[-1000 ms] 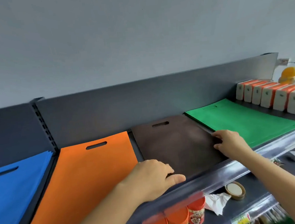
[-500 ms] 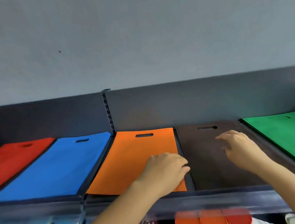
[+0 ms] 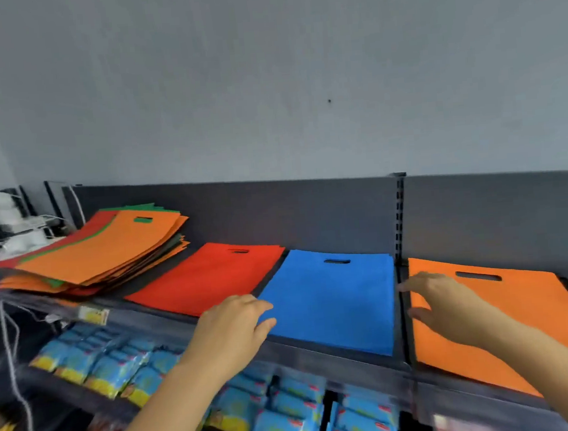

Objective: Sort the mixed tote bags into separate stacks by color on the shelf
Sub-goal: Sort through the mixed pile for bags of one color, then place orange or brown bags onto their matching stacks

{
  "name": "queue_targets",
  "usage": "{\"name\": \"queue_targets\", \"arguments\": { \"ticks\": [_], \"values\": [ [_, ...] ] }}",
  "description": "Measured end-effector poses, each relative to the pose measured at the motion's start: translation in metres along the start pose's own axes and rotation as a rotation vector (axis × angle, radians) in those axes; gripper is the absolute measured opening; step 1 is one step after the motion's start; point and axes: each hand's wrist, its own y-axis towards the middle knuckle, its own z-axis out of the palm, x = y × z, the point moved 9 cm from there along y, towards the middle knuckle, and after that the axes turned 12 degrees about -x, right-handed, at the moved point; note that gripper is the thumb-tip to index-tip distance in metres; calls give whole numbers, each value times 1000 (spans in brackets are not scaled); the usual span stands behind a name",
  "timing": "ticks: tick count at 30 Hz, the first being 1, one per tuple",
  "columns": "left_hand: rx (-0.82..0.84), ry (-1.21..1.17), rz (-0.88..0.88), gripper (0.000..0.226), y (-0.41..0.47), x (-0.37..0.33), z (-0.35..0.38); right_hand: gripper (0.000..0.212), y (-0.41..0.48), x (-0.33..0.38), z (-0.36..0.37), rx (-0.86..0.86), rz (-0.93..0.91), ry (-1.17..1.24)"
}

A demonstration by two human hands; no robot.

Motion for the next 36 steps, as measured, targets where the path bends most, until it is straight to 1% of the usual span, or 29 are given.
{"name": "queue_targets", "arguments": {
  "ticks": [3, 6, 8, 13, 19, 22, 25, 27, 29, 31, 32, 34, 36],
  "values": [
    [-33, -12, -89, 41, -21, 106, -21, 49, 36, 91, 23, 70, -95, -5],
    [-56, 5, -182, 44, -40, 200, -38, 49, 69, 176, 37, 54, -170, 7],
    [-75, 34, -226, 44, -50, 249, -46, 49, 89, 228, 47, 41, -228, 27],
    [-115, 45, -267, 46, -64, 323, -61, 48, 127, 342, 71, 6, -368, 48],
    [-118, 60, -323, 54, -66, 380, -54, 49, 166, 447, 86, -43, -541, 161],
    [-99, 72, -318, 58, -54, 399, -48, 52, 186, 485, 93, -53, -592, 221],
    [-43, 79, -287, 63, -36, 414, -39, 60, 210, 512, 106, -39, -655, 201],
    [12, 64, -270, 67, -22, 423, -30, 61, 227, 525, 117, -16, -685, 175],
    [70, 44, -255, 73, -7, 435, -20, 49, 243, 535, 128, 4, -727, 167],
    [133, 13, -229, 81, 8, 445, -9, 28, 260, 542, 133, 13, -762, 193],
    [169, -2, -219, 87, 15, 449, -4, 22, 270, 542, 132, 10, -752, 232],
    [240, -24, -235, 97, 26, 461, 6, 20, 292, 538, 123, -48, -697, 347],
    [280, -38, -290, 95, 33, 476, 12, 16, 314, 530, 107, -169, -621, 476]
  ]
}}
